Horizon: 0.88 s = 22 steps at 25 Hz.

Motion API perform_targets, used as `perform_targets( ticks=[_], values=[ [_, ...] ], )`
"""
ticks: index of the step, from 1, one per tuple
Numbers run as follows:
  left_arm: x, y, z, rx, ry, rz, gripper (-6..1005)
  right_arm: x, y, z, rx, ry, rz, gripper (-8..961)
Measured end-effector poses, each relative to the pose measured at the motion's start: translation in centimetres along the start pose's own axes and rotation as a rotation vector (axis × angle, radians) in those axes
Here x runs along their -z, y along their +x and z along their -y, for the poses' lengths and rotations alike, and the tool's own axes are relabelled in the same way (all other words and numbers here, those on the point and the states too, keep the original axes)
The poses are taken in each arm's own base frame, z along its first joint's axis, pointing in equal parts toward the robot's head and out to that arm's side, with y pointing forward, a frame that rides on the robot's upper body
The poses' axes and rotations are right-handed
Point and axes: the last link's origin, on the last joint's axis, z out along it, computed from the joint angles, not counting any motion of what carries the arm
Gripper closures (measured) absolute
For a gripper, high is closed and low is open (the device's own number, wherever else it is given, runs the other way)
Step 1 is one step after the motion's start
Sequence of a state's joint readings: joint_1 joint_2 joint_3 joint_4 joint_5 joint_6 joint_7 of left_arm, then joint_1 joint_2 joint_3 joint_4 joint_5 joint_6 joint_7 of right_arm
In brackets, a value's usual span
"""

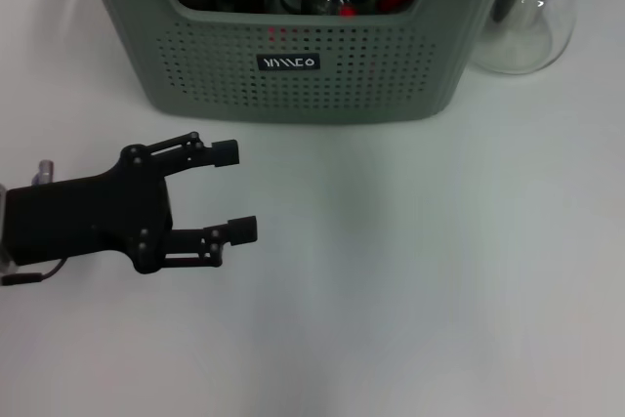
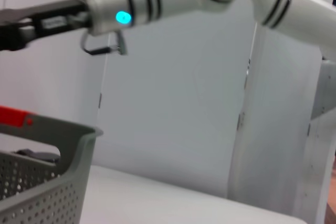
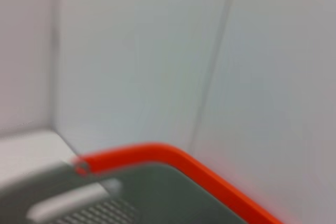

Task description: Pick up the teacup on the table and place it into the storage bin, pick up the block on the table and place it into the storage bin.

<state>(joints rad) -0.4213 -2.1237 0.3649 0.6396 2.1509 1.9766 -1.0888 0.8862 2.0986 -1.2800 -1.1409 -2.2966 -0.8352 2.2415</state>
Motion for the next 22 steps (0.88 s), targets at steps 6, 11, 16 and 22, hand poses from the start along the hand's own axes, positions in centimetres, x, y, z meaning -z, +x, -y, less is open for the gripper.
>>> perform_targets(
  ticks=[6,11,16,22],
  values=[
    [0.9,0.0,-0.5,0.007,0.023,-0.035,127,4.6,2.0,-1.6,-0.079,-0.153,0.121,199],
    [1.4,-0.1,-0.7,0.012,0.037,-0.041,126,7.8,4.7,-2.6,-0.125,-0.299,0.160,168],
    [2.1,-0.2,-0.9,0.012,0.056,-0.035,124,10.6,7.9,-3.6,-0.121,-0.439,0.165,34],
    [2.6,-0.8,-1.1,0.022,0.079,-0.010,123,11.3,12.3,-5.6,-0.141,-0.599,0.114,7]
  ],
)
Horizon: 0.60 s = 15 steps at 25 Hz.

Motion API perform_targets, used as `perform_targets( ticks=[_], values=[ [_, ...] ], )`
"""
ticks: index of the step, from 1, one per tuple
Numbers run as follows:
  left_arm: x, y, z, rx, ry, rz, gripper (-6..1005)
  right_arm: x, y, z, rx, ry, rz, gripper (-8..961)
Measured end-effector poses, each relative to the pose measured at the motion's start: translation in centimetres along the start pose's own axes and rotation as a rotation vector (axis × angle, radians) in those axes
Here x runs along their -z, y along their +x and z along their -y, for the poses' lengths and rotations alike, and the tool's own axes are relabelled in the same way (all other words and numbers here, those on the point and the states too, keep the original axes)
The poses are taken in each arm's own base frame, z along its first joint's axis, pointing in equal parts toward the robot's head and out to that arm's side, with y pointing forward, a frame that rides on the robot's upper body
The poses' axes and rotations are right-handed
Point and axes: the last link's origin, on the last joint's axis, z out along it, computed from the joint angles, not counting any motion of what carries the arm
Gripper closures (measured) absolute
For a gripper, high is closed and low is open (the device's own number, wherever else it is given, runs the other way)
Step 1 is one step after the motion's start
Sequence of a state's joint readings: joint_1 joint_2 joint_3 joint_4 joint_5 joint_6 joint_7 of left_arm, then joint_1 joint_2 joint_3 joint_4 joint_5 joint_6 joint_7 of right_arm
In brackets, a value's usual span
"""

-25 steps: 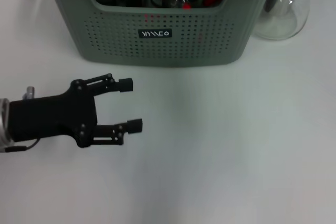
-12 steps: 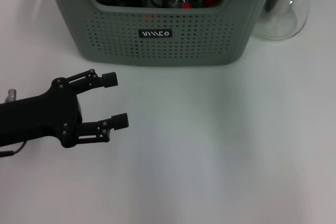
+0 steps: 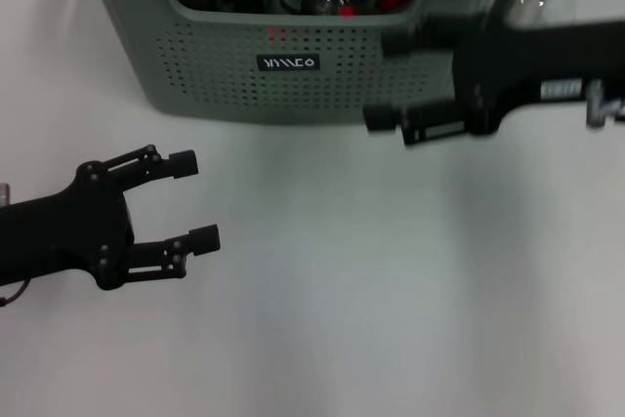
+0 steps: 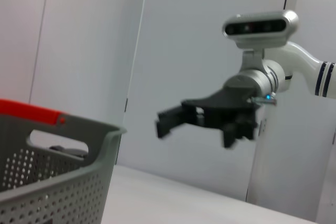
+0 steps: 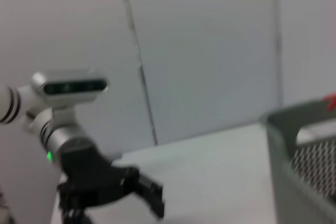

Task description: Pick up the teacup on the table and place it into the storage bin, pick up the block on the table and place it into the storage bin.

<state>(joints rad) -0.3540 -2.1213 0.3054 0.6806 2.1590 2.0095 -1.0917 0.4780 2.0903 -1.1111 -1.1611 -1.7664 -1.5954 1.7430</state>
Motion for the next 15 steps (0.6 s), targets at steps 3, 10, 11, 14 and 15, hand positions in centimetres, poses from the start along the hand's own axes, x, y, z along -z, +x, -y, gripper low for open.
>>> perform_targets(
  ticks=[3,10,11,14,15],
  values=[
    [-0.2,-0.4,0.0,0.010,0.000,0.029,122,-0.7,2.3,0.0,-0.042,-0.038,-0.038,7],
    [-1.5,-1.9,0.9,0.047,0.020,0.114,127,-2.7,5.9,0.8,-0.098,-0.042,-0.211,7],
    [-1.7,-2.1,1.0,0.052,0.025,0.124,127,-2.9,6.3,0.9,-0.106,-0.039,-0.231,7],
    [-2.1,-2.7,1.2,0.066,0.030,0.148,127,-3.6,7.1,1.1,-0.115,-0.038,-0.268,7],
    [-2.2,-2.8,1.2,0.069,0.028,0.155,127,-3.8,7.3,1.1,-0.114,-0.035,-0.279,7]
  ],
)
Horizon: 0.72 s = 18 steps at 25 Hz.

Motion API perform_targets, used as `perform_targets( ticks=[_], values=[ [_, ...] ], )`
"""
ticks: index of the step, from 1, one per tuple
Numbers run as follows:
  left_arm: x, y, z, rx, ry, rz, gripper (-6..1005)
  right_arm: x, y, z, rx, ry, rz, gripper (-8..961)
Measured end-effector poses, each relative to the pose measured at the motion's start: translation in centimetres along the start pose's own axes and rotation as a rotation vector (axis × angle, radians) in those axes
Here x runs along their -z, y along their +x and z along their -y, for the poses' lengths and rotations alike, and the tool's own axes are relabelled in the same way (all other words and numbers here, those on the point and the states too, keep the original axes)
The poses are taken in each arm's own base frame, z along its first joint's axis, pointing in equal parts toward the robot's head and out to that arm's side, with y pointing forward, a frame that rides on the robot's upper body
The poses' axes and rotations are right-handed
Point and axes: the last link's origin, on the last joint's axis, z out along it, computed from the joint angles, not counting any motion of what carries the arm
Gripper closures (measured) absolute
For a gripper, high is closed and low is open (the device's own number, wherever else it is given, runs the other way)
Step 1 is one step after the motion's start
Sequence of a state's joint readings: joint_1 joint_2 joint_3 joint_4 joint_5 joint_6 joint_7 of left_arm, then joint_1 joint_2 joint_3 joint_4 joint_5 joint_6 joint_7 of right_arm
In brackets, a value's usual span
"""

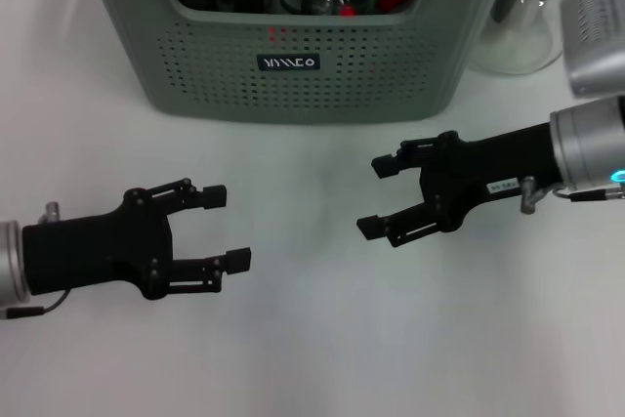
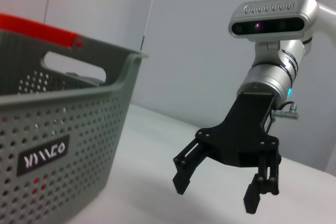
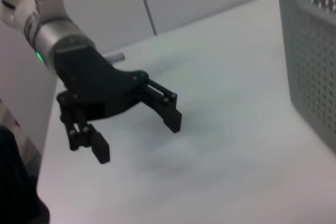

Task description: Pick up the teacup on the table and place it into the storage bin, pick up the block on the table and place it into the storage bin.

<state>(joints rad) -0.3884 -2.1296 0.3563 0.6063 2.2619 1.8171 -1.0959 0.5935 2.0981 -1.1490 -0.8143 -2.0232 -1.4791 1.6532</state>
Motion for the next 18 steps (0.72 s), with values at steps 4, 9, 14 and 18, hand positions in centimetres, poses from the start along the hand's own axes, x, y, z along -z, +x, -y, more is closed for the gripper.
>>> perform_targets(
  ticks=[4,9,14,18],
  values=[
    [-0.5,-0.3,0.0,0.013,-0.012,0.023,127,-0.6,0.3,0.2,0.003,0.014,-0.038,7],
    [-0.7,-0.3,-0.2,0.018,-0.021,0.021,127,-0.7,0.3,0.2,0.010,0.013,-0.041,7],
    [-0.9,0.0,-0.5,0.020,-0.045,0.000,127,-0.6,-0.2,0.3,0.030,0.021,0.003,7],
    [-1.8,0.2,-0.6,0.025,-0.072,-0.012,127,-0.5,-0.2,0.4,0.049,0.028,0.015,7]
  ],
)
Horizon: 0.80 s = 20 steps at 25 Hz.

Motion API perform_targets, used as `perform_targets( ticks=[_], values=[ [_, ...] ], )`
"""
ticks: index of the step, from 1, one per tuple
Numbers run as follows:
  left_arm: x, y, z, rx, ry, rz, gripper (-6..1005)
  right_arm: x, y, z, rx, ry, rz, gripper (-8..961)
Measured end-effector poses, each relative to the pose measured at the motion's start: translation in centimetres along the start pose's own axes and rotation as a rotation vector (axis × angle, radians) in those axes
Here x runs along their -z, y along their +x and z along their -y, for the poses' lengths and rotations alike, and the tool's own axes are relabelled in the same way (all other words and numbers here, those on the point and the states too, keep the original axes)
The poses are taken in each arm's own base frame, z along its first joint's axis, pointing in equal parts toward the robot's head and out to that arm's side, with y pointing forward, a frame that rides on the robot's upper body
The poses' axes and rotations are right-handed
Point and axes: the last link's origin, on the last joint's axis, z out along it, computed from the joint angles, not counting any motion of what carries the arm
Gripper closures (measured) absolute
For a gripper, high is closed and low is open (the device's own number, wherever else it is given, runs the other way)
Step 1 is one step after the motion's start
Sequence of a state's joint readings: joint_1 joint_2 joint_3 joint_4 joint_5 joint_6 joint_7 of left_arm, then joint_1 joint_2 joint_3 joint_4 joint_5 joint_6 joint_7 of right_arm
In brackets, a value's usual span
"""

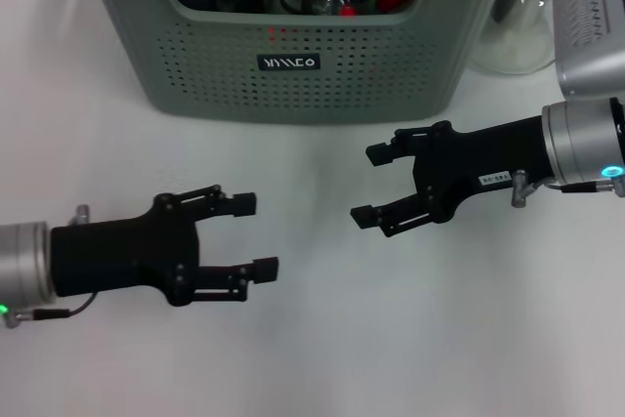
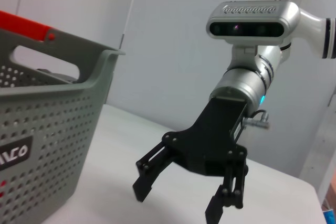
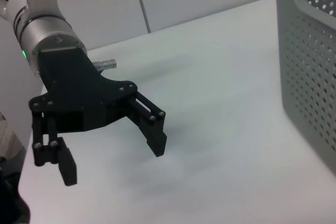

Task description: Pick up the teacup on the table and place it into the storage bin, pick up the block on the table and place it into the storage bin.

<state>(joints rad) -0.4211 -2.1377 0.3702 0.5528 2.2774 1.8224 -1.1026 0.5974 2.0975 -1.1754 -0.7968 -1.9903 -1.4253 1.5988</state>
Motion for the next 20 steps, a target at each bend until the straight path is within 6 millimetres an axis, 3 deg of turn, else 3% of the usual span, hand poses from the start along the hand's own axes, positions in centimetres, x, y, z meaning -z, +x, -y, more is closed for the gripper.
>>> perform_targets(
  ticks=[20],
  values=[
    [-2.0,0.5,0.9,-0.011,0.025,-0.004,127,1.8,2.6,0.0,0.008,0.060,0.043,7]
  ],
)
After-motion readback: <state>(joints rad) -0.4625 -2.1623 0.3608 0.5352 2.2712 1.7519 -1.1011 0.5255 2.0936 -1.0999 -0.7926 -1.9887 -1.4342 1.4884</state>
